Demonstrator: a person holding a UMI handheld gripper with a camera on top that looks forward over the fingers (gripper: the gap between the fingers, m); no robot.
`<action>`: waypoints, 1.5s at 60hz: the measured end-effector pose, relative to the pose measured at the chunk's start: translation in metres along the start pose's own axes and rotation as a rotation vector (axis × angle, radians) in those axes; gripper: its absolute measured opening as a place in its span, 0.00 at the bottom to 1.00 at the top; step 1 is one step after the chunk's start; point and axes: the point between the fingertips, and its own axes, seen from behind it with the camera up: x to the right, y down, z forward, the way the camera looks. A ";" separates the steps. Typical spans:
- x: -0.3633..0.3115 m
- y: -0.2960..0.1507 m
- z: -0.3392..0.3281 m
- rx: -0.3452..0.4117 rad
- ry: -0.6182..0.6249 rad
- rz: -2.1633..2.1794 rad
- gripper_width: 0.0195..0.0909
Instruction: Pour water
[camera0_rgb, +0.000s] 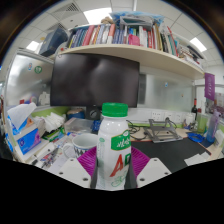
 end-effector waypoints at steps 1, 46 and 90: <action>0.001 0.000 0.000 0.003 0.005 -0.001 0.35; 0.066 -0.053 0.031 -0.193 -0.019 -1.046 0.22; 0.030 -0.043 0.069 -0.277 -0.161 -1.731 0.23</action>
